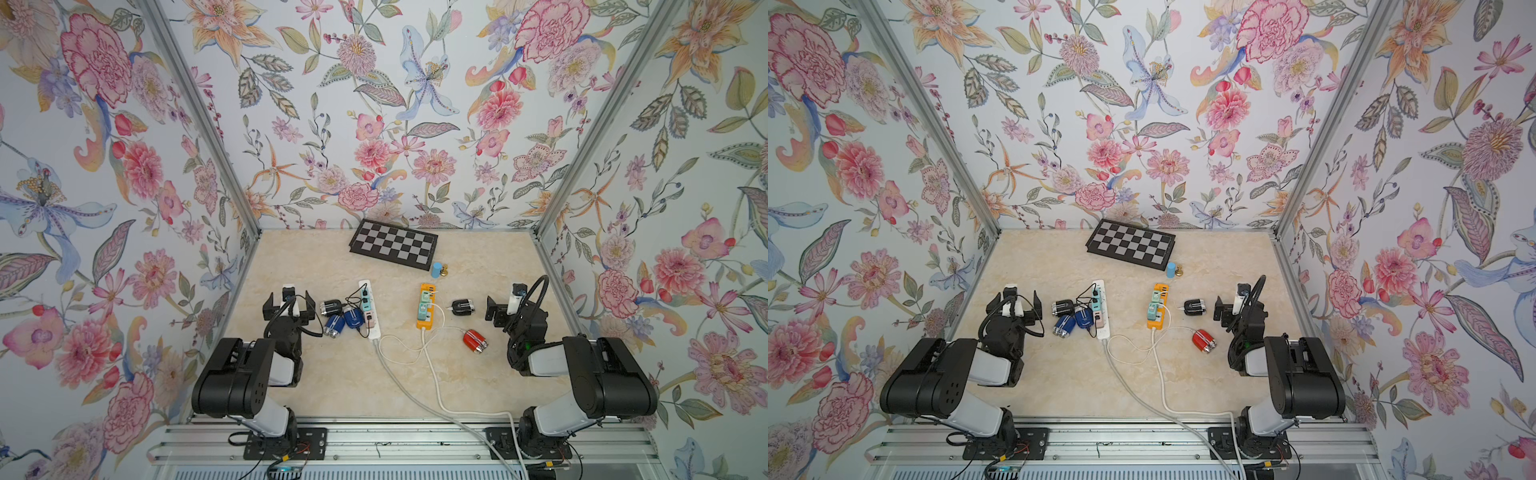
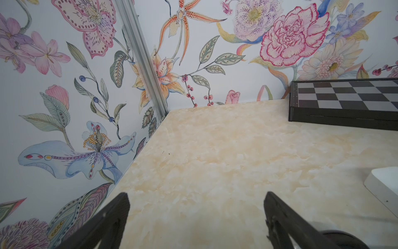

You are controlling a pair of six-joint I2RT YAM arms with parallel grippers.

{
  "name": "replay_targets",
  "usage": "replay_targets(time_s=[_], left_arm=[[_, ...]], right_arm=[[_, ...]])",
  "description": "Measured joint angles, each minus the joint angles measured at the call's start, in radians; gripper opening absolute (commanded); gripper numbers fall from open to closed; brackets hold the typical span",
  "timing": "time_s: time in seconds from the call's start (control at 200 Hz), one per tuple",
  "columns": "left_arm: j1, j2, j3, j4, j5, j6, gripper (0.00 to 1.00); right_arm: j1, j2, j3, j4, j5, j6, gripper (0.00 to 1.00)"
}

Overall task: Unplug the electric shaver
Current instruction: Pick up the electric shaver from the center of the board.

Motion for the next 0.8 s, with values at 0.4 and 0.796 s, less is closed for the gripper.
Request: replay_targets(time_s=[0.4, 0.796], left_arm=[[0.007, 0.0, 0.0, -0.011, 0.011, 0.0, 0.99], [0.007, -0.021, 0.001, -0.039, -0.002, -0.007, 1.0]], right_arm=[[0.0, 0.0, 0.0, 0.0, 0.0, 0.0, 1.0], [0.0, -0.003, 0.005, -0.013, 0.008, 0.003, 1.0]])
